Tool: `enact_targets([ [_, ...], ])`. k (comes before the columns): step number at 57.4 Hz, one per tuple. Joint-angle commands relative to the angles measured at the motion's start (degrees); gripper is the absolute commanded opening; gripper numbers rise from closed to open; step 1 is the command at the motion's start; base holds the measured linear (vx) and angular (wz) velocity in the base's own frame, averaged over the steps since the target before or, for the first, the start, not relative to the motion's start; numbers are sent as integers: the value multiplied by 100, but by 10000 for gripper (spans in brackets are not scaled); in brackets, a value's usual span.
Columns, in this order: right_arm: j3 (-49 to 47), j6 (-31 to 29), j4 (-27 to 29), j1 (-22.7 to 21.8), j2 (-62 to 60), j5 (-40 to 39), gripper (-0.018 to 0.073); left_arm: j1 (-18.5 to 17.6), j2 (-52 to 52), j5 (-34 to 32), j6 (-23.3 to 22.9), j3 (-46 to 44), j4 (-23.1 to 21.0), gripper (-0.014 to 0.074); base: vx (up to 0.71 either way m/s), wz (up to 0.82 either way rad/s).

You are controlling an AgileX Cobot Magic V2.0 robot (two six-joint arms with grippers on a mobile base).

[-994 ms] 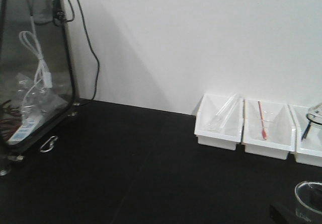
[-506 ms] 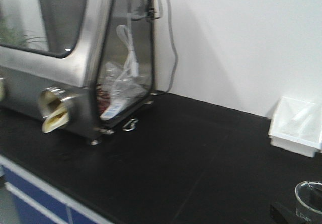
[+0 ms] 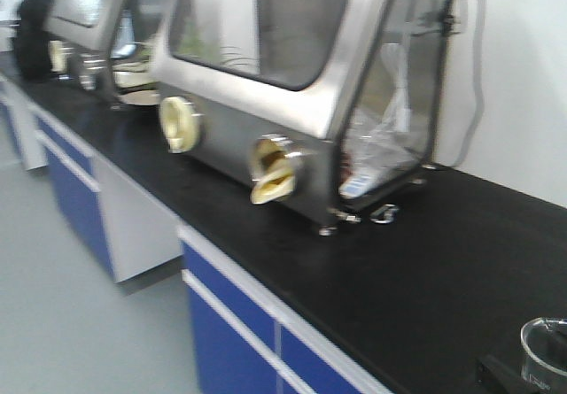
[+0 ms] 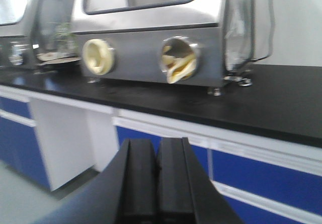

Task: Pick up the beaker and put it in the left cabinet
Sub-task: 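Hold the beaker in the right gripper while driving to the cabinet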

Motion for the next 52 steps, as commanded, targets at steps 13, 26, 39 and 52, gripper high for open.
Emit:
enact_targets([
  [13, -172, -33, -49, -16, -32, -414, -6, -32, -103, -481, -19, 94, -47, 1, -3, 73],
  [26, -172, -33, -49, -16, -32, -414, -6, -32, -103, -481, -19, 94, -47, 1, 8, 70],
  [39, -172, -33, -49, -16, -32, -414, -6, -32, -103, -481, -19, 94, -47, 1, 17, 61],
  [52, -172, -33, -49, -16, -32, -414, -6, -32, -103, -481, -19, 94, -47, 1, 24, 49],
])
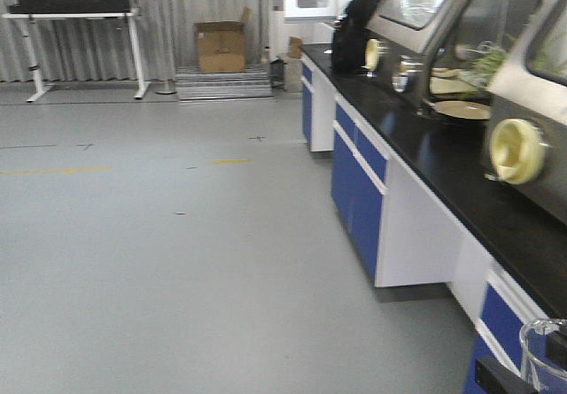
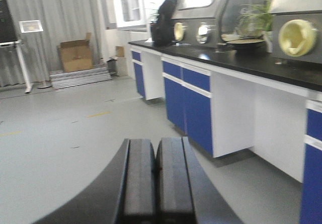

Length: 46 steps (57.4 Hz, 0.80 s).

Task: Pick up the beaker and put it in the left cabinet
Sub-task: 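Hold the beaker in the right gripper while driving to the cabinet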

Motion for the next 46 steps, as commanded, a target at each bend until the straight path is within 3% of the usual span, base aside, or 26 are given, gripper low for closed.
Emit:
enact_targets([
  [1, -172, -29, -49, -16, -27, -414, -6, -32, -103, -481, -19, 94, -47, 1, 28, 38],
  [22, -172, -29, -49, -16, -27, -414, -6, -32, -103, -481, -19, 94, -47, 1, 37, 29],
  [46, -172, -29, -49, -16, -27, -414, -6, -32, -103, -481, -19, 94, -47, 1, 55, 19],
])
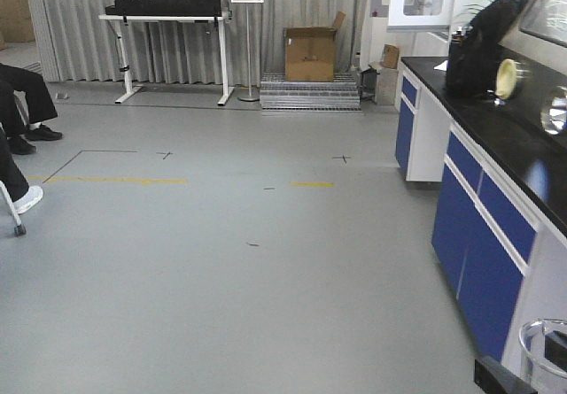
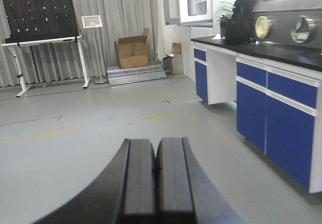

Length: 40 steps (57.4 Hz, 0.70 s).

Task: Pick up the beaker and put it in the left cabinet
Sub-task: 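Hold the beaker in the right gripper while driving to the cabinet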

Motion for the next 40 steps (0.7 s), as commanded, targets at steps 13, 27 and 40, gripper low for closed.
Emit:
enact_targets([
  [13, -172, -29, -49, -16, -27, -408, -6, -32, -103, -481, -19, 94, -47, 1, 66, 3],
  [27, -172, -29, -49, -16, -27, -408, -6, -32, -103, -481, -19, 94, -47, 1, 71, -8],
  [40, -172, -29, -49, -16, -27, -408, -6, -32, -103, -481, -19, 94, -47, 1, 73, -10],
])
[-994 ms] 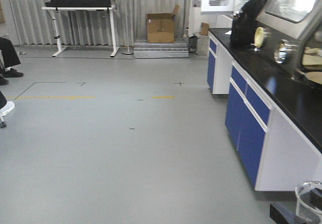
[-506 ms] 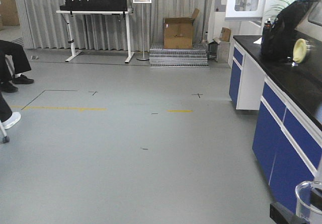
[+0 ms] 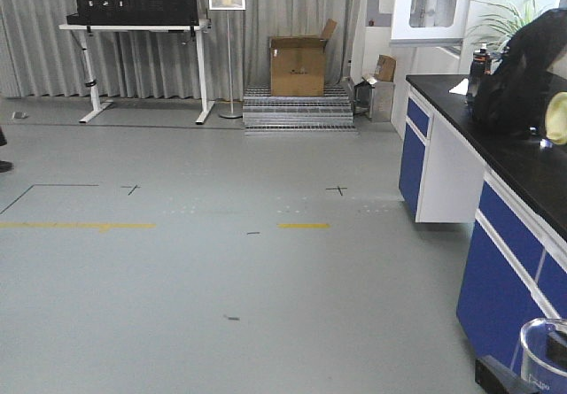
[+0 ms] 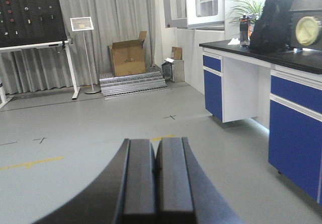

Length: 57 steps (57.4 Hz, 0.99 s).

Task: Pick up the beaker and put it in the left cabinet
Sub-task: 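Hold the beaker in the right gripper while driving to the cabinet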

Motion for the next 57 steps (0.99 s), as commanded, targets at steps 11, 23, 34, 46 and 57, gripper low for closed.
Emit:
enact_targets([
  [11, -172, -29, -49, -16, -27, -408, -6, -32, -103, -481, -19, 94, -47, 1, 75, -4],
  [23, -172, -29, -49, -16, -27, -408, -6, -32, -103, -481, -19, 94, -47, 1, 78, 2],
  [34, -172, -29, -49, -16, -27, -408, -6, -32, -103, -481, -19, 94, -47, 1, 80, 7],
  [46, -172, -29, -49, -16, -27, -401, -6, -32, -103, -481, -19, 94, -47, 1, 81, 4],
  [57, -172, -29, -49, -16, -27, -389, -6, -32, -103, -481, -19, 94, -47, 1, 81, 0],
])
